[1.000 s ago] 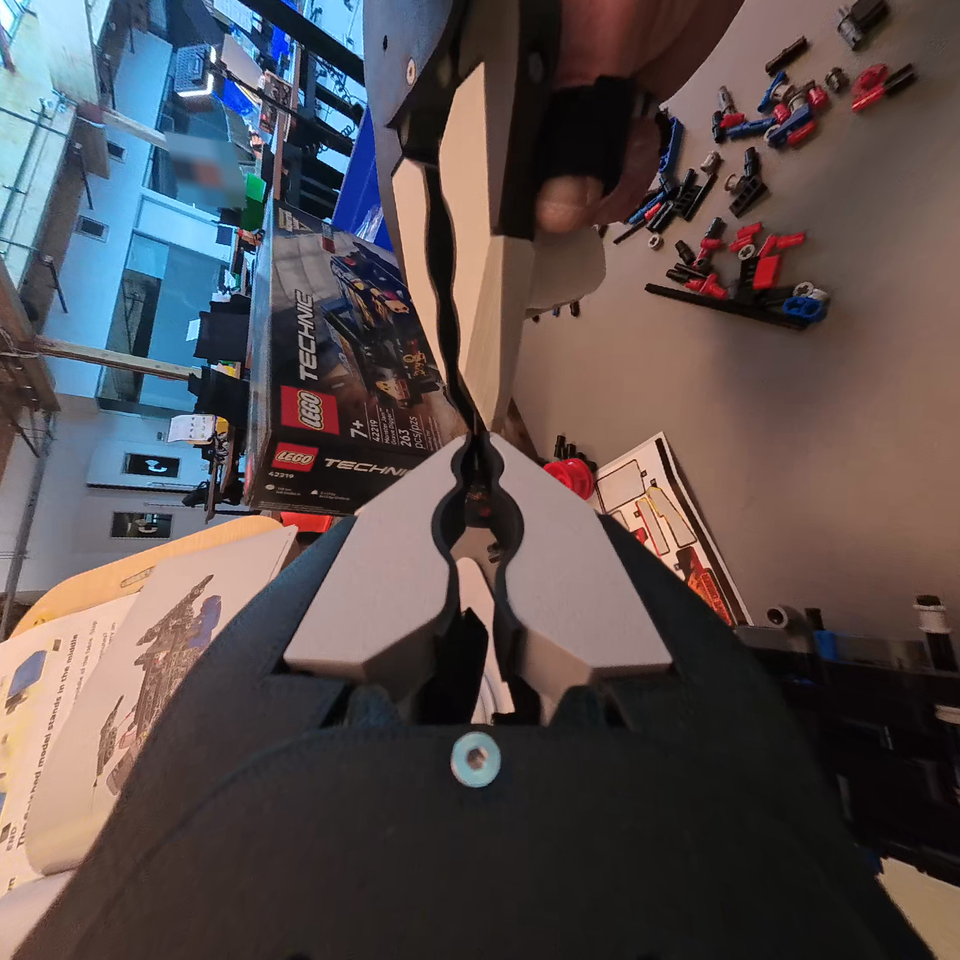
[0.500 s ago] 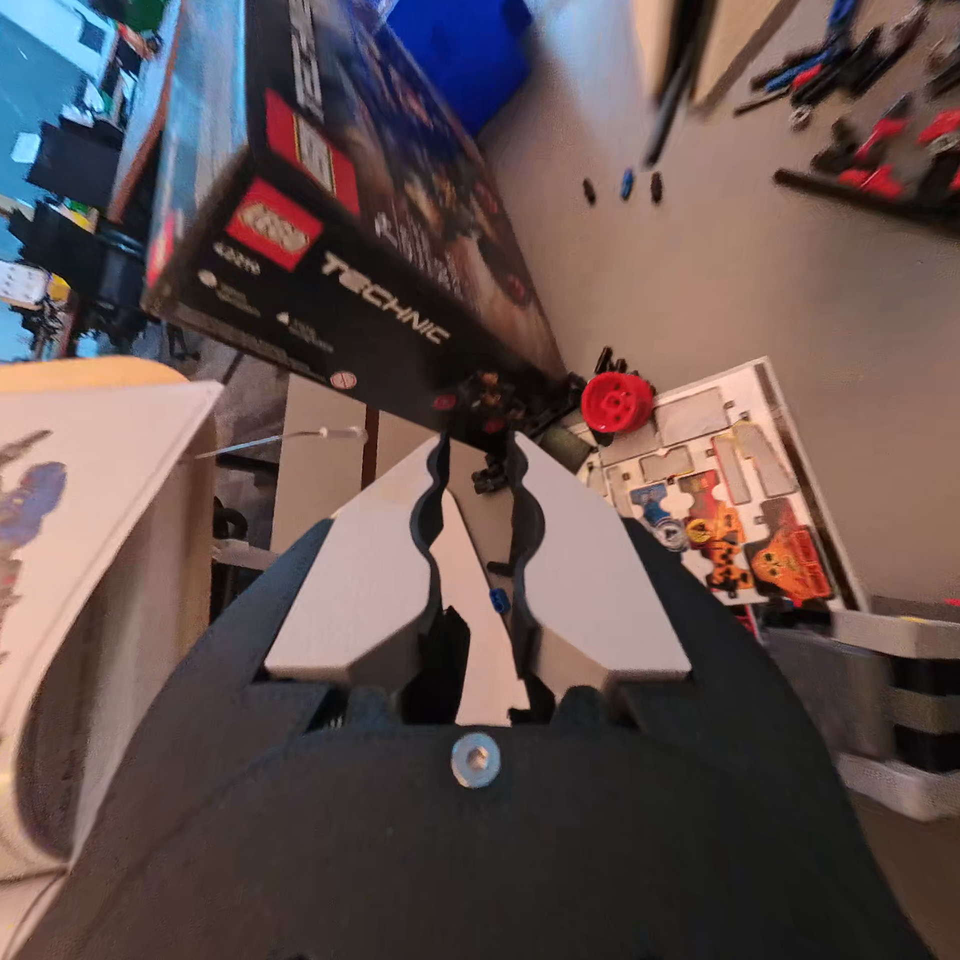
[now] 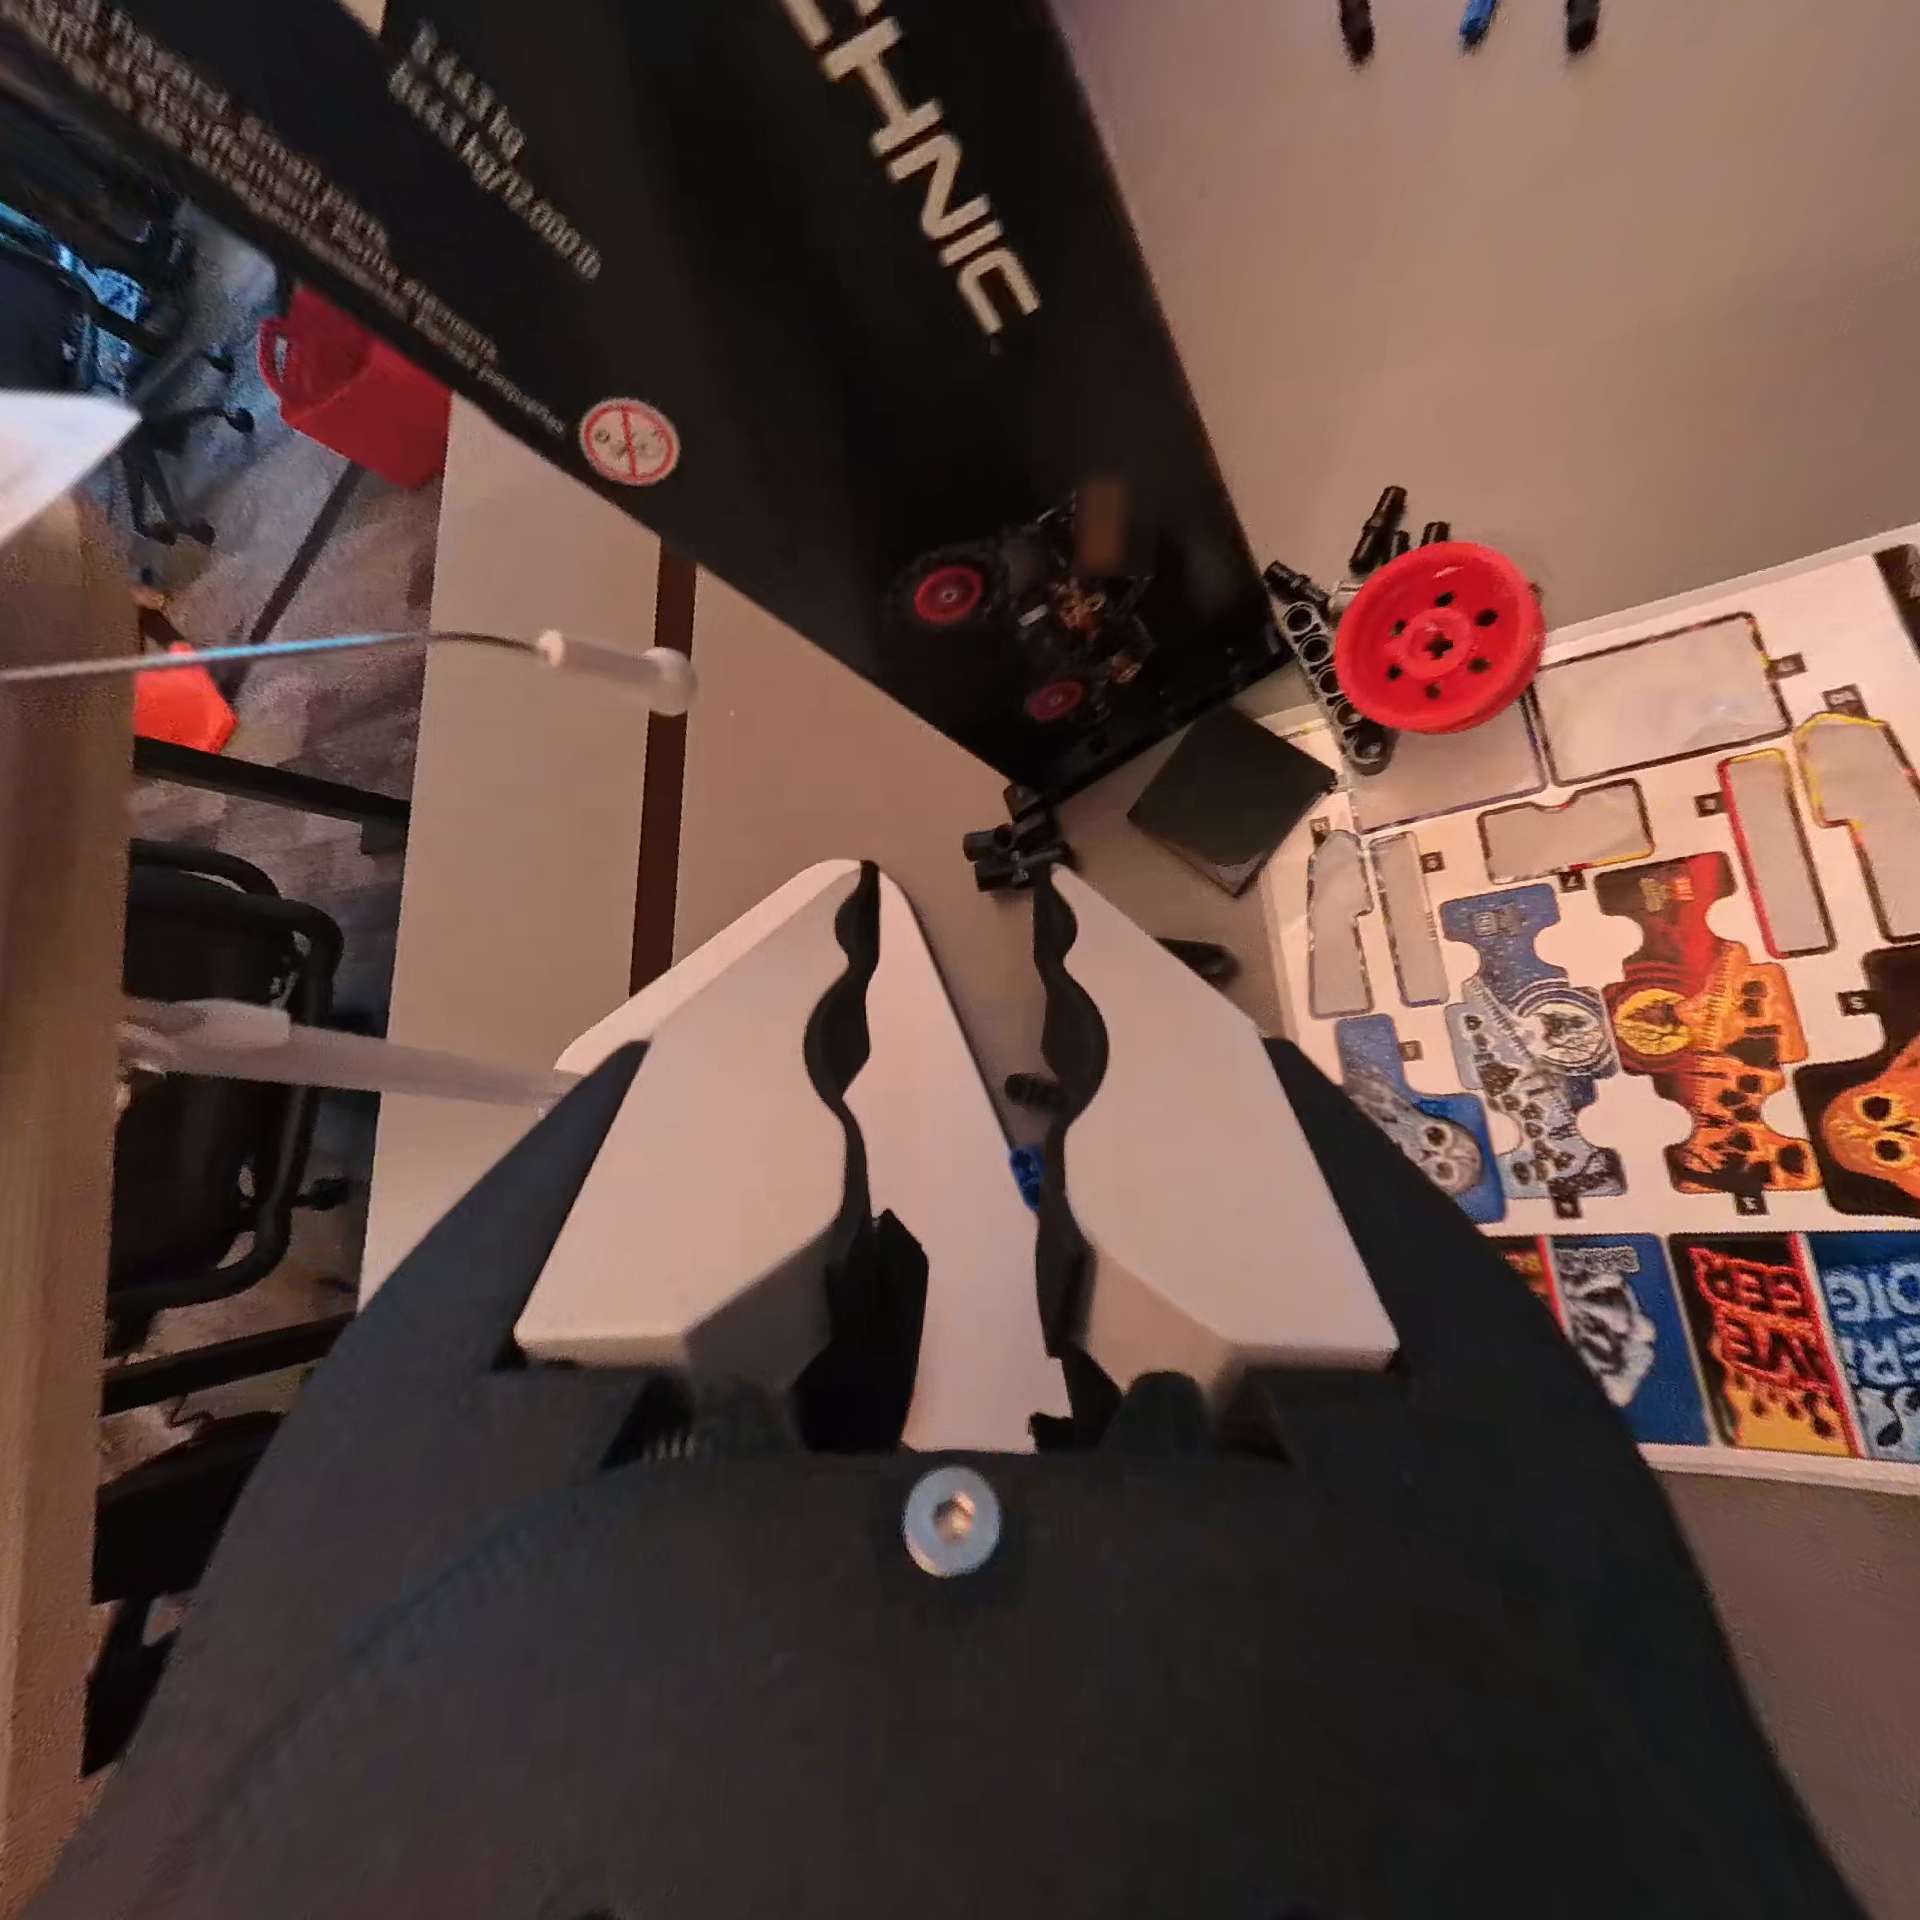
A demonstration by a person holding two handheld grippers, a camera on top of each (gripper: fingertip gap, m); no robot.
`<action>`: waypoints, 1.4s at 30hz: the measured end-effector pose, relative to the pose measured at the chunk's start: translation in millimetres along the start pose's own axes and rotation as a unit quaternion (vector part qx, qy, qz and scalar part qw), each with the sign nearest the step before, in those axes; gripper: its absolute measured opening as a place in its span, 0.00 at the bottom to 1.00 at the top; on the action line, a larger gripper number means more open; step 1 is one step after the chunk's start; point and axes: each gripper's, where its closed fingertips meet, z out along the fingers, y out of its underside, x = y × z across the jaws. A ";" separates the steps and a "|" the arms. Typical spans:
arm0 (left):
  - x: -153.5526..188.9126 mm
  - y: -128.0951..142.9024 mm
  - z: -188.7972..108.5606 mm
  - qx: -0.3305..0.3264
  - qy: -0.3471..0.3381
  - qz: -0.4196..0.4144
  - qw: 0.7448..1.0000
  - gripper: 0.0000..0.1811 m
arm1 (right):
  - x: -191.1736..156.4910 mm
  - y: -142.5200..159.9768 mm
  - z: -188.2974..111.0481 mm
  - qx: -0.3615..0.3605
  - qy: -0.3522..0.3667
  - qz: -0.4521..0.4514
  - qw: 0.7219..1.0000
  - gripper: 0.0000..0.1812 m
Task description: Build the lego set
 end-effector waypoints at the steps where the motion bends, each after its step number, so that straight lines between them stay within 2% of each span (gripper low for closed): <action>1: -1.2 1.3 0.8 0.000 0.003 -0.007 1.000 0.16 | -0.9 -1.1 -0.3 0.002 -0.001 -0.004 1.000 0.00; 6: -4.2 12.5 7.6 -0.014 0.015 -0.024 1.000 0.18 | -4.3 -1.0 -1.0 0.000 -0.008 -0.016 1.000 0.00; 14: -5.0 30.8 23.4 -0.051 0.037 0.009 0.998 0.16 | 4.4 5.1 -3.4 -0.010 0.004 -0.002 1.000 0.00; 19: 10.7 25.7 35.0 -0.053 0.091 0.002 0.994 0.17 | 5.6 7.2 -3.4 -0.014 0.005 0.000 1.000 0.00; 28: 17.8 20.7 42.0 -0.059 0.129 -0.026 0.990 0.08 | 7.0 8.0 -4.3 -0.015 0.005 0.003 1.000 0.00; 35: 18.9 25.3 32.5 -0.051 0.090 -0.032 0.994 0.04 | 5.3 8.8 -3.0 -0.019 0.002 0.004 1.000 0.00; 42: 21.3 5.9 -8.8 -0.006 0.040 -0.049 0.998 0.04 | 1.5 9.0 -0.1 -0.026 0.000 -0.001 1.000 0.00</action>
